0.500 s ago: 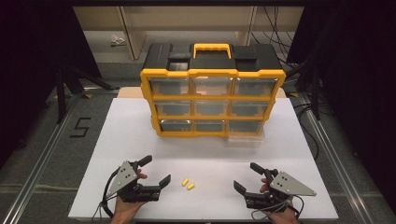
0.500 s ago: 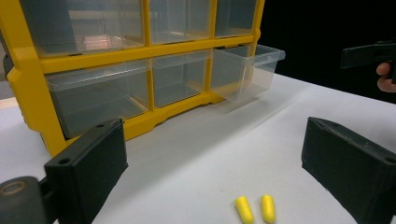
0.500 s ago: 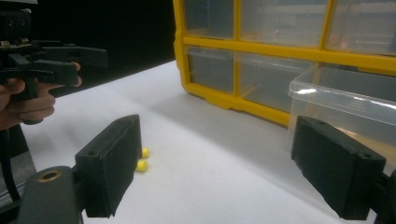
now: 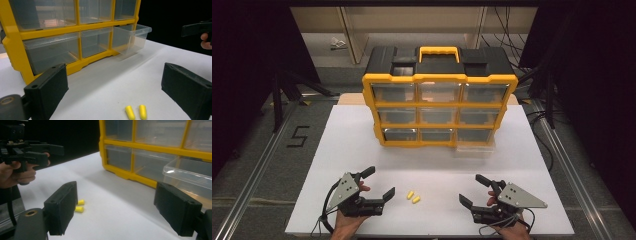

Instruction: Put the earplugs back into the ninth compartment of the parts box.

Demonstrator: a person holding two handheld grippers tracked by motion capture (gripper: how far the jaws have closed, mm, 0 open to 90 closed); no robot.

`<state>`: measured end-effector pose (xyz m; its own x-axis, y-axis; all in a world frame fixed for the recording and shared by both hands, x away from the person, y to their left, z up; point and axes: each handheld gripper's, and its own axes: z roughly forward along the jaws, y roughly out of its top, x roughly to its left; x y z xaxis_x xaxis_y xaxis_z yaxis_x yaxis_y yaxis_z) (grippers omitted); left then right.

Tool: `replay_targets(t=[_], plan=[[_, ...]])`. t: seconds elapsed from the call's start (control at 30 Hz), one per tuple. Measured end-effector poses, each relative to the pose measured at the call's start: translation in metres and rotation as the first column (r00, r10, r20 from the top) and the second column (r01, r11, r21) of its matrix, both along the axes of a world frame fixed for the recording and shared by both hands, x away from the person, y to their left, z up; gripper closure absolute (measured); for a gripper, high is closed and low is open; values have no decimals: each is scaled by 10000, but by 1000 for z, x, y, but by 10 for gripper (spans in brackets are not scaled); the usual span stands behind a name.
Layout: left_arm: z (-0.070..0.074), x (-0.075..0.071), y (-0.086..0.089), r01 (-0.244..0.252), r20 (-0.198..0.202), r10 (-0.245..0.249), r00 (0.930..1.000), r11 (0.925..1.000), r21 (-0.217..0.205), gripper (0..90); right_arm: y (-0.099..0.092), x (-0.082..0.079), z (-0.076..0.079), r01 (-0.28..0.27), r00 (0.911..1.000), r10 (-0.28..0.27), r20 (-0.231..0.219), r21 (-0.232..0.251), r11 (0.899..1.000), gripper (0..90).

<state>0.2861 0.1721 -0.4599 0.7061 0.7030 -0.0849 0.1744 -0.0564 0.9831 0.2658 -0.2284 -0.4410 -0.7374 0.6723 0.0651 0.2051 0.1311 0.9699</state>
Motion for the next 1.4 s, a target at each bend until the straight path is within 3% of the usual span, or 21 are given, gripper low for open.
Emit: replay_targets(t=[0.2,0.23,0.33,0.4,0.8,0.93,0.97,1.0,1.2,1.4], plan=[[0,0,0,-4,5,4,10000,10000,-31,66,10,8,6,-710,9972,689,-304,-761,9946,200],[0,0,0,-4,4,4,10000,10000,-26,66,15,11,8,-999,9945,959,-420,-1077,9892,200],[0,0,0,5,-7,-5,10000,10000,-54,66,21,15,10,-1202,9920,1137,-556,-1342,9836,200],[0,0,0,-17,4,17,10000,10000,-62,66,29,20,12,-1643,9856,1542,-687,-1801,9698,198],[0,0,0,24,33,-24,10000,10000,-72,67,49,31,17,-2436,9693,2263,-967,-2470,9379,205],[0,0,0,29,32,-29,10000,10000,-67,67,57,32,17,-2696,9625,2483,-1094,-2812,9210,215],[0,0,0,30,35,-29,10000,10000,-69,67,63,33,15,-2911,9560,2648,-1259,-2988,9088,223],[0,0,0,30,38,-29,10000,10000,-76,67,63,33,15,-2911,9560,2648,-1259,-2988,9088,223],[0,0,0,40,49,-40,10000,10000,-75,68,81,37,7,-3441,9381,3003,-1724,-3664,8645,250],[1,0,0,42,53,-42,10000,10000,-82,68,97,43,4,-3795,9246,3276,-1945,-3941,8371,292]])
